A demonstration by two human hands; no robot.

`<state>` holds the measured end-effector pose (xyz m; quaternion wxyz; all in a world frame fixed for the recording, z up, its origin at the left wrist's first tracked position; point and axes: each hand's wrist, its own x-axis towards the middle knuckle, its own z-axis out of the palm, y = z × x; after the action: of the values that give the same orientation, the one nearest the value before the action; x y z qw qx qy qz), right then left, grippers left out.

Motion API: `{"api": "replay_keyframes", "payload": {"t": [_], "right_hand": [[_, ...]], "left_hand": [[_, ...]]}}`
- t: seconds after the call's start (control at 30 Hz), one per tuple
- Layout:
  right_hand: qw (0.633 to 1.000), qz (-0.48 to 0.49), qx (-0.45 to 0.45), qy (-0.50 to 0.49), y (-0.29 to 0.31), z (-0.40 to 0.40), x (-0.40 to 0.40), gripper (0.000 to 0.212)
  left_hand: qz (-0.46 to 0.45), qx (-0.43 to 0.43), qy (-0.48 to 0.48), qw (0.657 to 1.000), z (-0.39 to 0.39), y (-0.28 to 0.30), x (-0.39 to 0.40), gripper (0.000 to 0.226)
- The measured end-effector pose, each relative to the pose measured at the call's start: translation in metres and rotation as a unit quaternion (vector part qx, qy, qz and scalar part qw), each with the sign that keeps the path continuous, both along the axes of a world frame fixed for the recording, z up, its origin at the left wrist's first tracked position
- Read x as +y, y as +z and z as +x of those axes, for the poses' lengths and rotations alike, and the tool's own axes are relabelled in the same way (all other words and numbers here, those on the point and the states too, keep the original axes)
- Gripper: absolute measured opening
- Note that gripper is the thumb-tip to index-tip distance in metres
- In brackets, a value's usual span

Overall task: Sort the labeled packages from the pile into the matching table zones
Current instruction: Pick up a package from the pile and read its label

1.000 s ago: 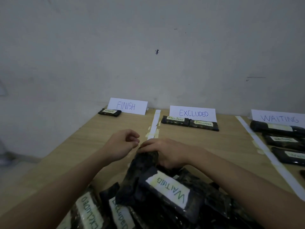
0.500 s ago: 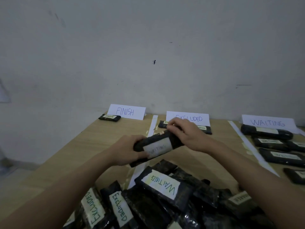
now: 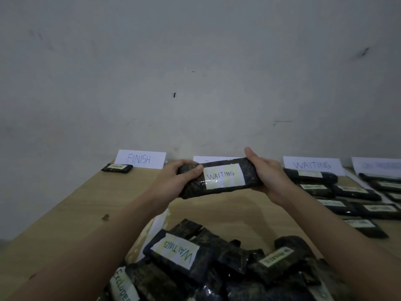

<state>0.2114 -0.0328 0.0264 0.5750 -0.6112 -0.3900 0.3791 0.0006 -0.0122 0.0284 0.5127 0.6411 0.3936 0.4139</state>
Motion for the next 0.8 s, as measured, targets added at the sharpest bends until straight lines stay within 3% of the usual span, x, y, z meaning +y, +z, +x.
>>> {"api": "replay_keyframes", "payload": {"t": [0.07, 0.13, 0.2, 0.27, 0.37, 0.5, 0.57, 0.7, 0.8], "right_hand": [[0.987, 0.009, -0.150, -0.064, -0.005, 0.007, -0.009, 0.040], [0.924, 0.078, -0.353, -0.123, -0.015, 0.012, -0.021, 0.032], [0.866, 0.158, -0.469, -0.069, -0.022, 0.013, -0.038, 0.040], [0.815, 0.175, -0.552, 0.000, -0.028, 0.018, -0.058, 0.055], [0.790, 0.175, -0.588, 0.006, -0.035, 0.040, -0.086, 0.069], [0.769, 0.129, -0.625, 0.022, -0.041, 0.087, -0.118, 0.072], [0.758, 0.120, -0.641, 0.018, -0.042, 0.110, -0.134, 0.071], [0.773, 0.068, -0.630, 0.004, -0.043, 0.150, -0.163, 0.074], [0.762, -0.035, -0.646, 0.034, -0.050, 0.181, -0.178, 0.073]], "left_hand": [[0.015, 0.030, 0.005, 0.999, 0.013, 0.000, -0.003, 0.025], [0.045, 0.065, 0.006, 0.997, 0.028, -0.002, -0.006, 0.021], [0.069, 0.082, -0.001, 0.994, 0.045, -0.004, -0.011, 0.020], [0.081, 0.081, -0.023, 0.993, 0.066, -0.006, -0.018, 0.018], [0.079, 0.071, -0.059, 0.993, 0.103, -0.009, -0.033, 0.014], [0.070, 0.069, -0.102, 0.990, 0.146, -0.013, -0.055, 0.007], [0.083, 0.080, -0.127, 0.985, 0.166, -0.017, -0.066, 0.014], [0.138, 0.144, -0.154, 0.968, 0.194, -0.025, -0.085, 0.030], [0.167, 0.194, -0.160, 0.953, 0.200, -0.030, -0.091, 0.035]]}}
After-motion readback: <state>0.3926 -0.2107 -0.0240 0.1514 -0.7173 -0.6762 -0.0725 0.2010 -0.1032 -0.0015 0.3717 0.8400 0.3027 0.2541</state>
